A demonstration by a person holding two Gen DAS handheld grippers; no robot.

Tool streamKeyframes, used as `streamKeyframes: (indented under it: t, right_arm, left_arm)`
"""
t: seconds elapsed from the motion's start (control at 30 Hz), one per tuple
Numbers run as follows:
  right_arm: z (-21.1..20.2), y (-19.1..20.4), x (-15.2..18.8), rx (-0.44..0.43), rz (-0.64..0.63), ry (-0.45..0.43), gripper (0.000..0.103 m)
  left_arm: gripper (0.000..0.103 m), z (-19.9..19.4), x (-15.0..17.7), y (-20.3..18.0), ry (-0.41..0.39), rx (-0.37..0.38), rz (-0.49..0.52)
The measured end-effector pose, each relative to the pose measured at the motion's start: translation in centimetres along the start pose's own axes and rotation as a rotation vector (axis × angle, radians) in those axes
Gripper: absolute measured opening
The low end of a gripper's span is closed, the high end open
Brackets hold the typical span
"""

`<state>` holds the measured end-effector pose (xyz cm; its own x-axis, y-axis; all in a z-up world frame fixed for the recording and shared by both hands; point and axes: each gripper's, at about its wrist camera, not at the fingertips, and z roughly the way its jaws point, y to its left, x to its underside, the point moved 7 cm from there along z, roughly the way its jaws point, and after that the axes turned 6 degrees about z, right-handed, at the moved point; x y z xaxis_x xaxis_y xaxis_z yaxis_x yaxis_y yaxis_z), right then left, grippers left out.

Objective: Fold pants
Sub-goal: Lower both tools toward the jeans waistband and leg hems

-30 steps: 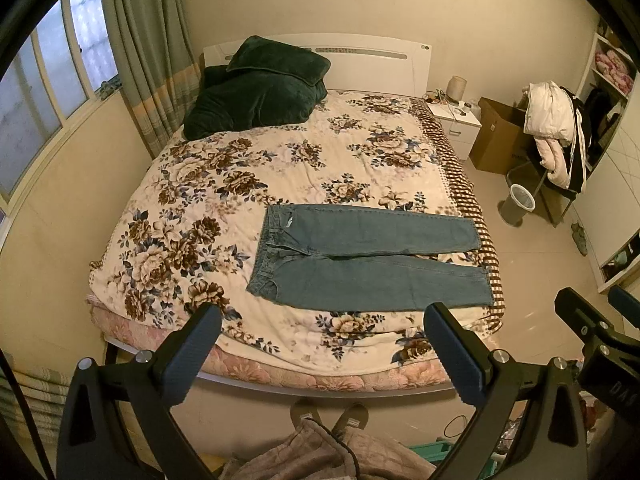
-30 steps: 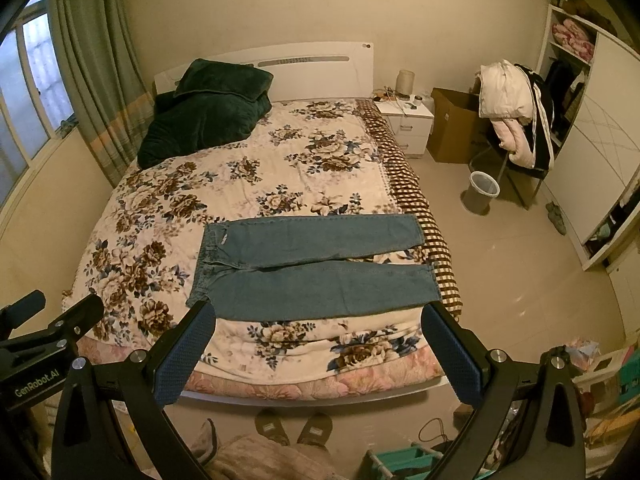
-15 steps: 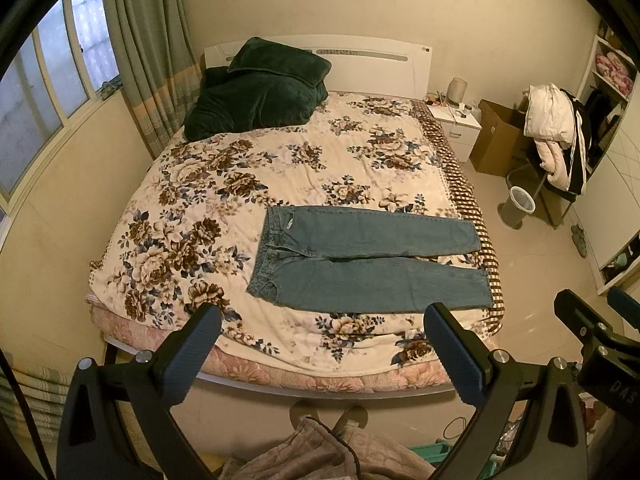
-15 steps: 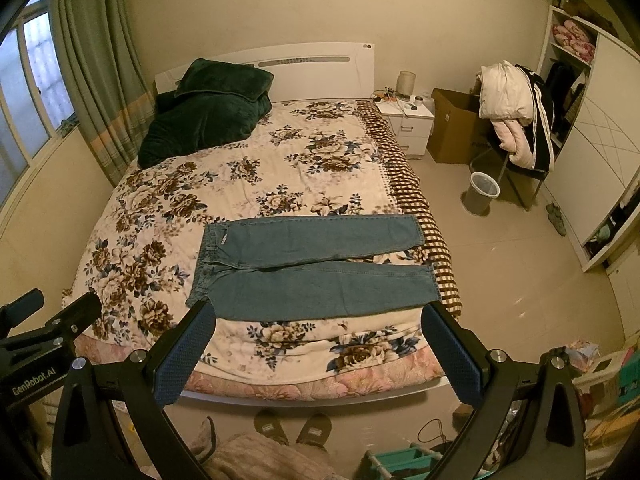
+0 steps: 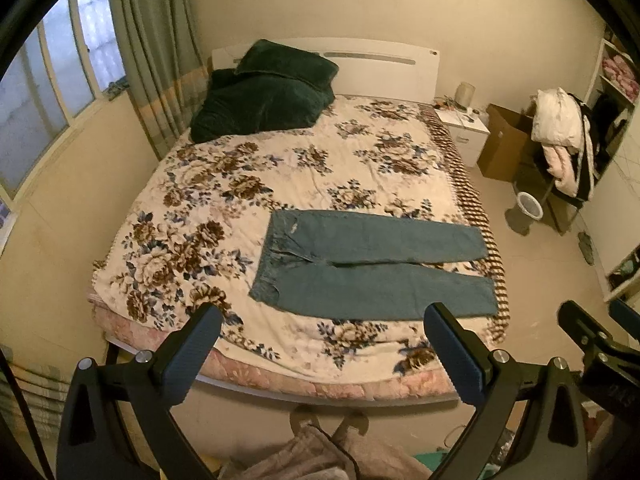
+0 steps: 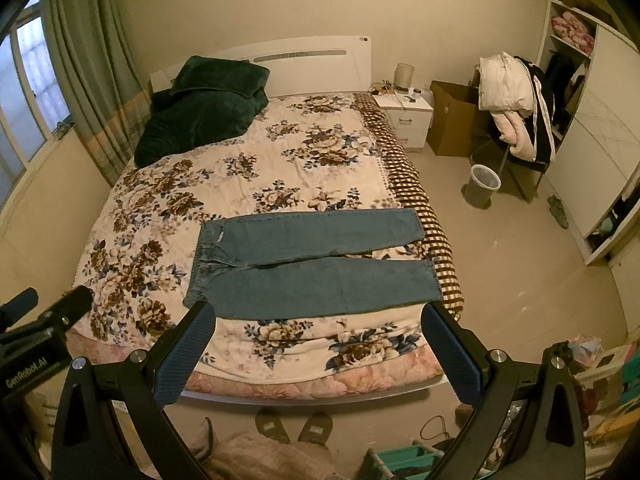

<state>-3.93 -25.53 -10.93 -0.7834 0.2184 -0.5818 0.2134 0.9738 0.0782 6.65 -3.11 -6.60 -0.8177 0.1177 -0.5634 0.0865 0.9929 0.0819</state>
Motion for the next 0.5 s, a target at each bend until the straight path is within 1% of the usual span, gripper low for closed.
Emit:
streamKeyframes:
  t: [0.03,0.1,0.13,0.27,0.3,0.33,0.4,0.43,0.47,0.5]
  right_arm:
    - [1.0,-0.5,-0.1,0.005,0.004,-0.001,0.103]
    - [2.3,-1.3,-0.4,0.014,0.023,-0.01,0.103]
    - [4.4,-1.9,-0.4,0.018,0.03,-0.01,0.103]
    - [9.8,-4.0,-2.0,0.043,0.058,-0.012,0.103]
    - [11.4,-4.4,-2.5,0.045,0.057,-0.006,0.103]
    - [12.7,-5.0,-2.9,0.048,0.056,-0.004,0.103]
    - [16.1,-5.4,-3.7,0.063,0.044,0.008,0.103]
    - [17.5,-5.8,-4.2,0.071,0.043,0.012,0.103]
    - [19.6,-5.9,-4.6,0.088,0.038,0.03,0.103]
    - [21.4,-6.0,-4.9,0.087,0.037,0.044,0.103]
  left_arm:
    - [0.103,-0.2,0.2,0.1,-0.002,-0.004,-0.005]
    - [0.103,1.0,-0.3,-0.2,-0.01,-0.025,-0.017]
    - [0.103,1.5,-0.4,-0.2,-0.014,-0.03,-0.025]
    - [0.103,5.0,-1.5,-0.1,-0.041,-0.093,-0.038]
    - [0.103,6.6,-2.2,-0.4,-0.036,-0.119,-0.037]
    - [0.103,7.3,-2.1,-0.1,-0.031,-0.117,-0.039]
    - [0.103,10.3,-3.0,-0.4,-0.011,-0.123,-0.037]
    - [0.103,10.9,-3.0,-0.1,-0.009,-0.126,-0.032]
    - [0.103,12.2,-3.3,-0.2,0.002,-0.132,-0.023]
    - [0.103,13.9,-3.8,-0.4,0.017,-0.136,-0.017]
